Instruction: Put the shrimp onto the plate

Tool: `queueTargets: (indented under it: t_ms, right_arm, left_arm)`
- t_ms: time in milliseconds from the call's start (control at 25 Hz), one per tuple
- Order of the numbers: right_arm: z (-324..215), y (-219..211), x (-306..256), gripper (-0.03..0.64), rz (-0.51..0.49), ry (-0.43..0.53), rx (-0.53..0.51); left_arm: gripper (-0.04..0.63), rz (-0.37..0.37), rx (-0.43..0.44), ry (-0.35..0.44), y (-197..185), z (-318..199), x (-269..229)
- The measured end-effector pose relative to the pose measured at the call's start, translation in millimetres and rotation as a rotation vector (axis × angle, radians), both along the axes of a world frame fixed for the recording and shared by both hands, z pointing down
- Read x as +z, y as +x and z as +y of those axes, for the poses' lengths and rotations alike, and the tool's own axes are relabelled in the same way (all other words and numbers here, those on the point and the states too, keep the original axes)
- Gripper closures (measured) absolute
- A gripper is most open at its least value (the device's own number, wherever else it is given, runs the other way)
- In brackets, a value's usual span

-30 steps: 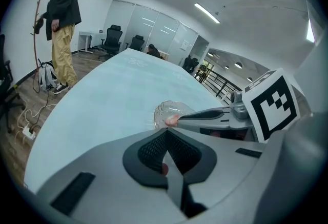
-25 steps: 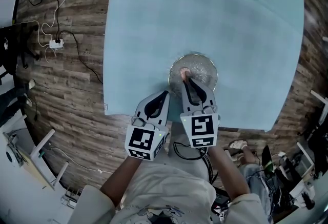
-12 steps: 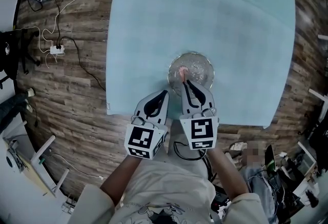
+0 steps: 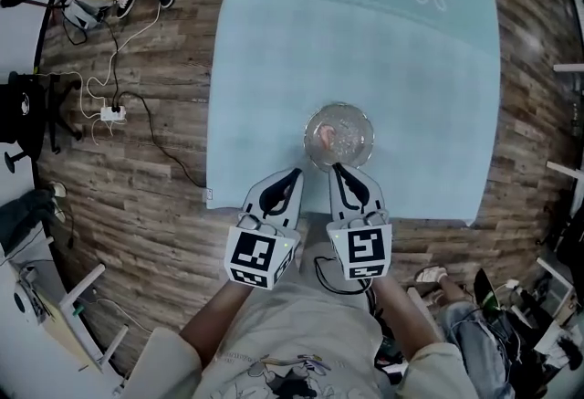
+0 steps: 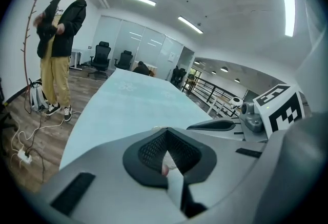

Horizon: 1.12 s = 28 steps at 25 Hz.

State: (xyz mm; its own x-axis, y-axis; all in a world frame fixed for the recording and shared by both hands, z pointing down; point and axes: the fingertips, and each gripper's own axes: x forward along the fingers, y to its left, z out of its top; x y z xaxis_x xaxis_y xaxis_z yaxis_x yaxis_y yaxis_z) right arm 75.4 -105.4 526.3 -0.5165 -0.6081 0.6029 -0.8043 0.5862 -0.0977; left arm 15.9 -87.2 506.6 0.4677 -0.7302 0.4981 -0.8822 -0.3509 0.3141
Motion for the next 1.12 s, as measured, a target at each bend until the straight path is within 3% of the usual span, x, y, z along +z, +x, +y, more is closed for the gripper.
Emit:
queueTargets:
  t_ms: [600, 920, 1120]
  right_arm:
    - [26.6, -4.6, -103.9, 0.594, -0.033, 0.193, 0.036]
    - [48.7, -5.8, -168.9, 0.594, -0.034, 0.31, 0.044]
    - [62.5, -4.7, -204.8, 0.594, -0.076, 0.366, 0.06]
  left_arm:
    - [0.596, 0.015, 0.087, 0.176, -3.2, 29.2, -101.2]
    - [0.595, 0.042, 0.102, 0.235, -13.2, 54.8, -138.4]
    - [0.595, 0.102, 0.116, 0.242, -17.7, 60.6, -161.1]
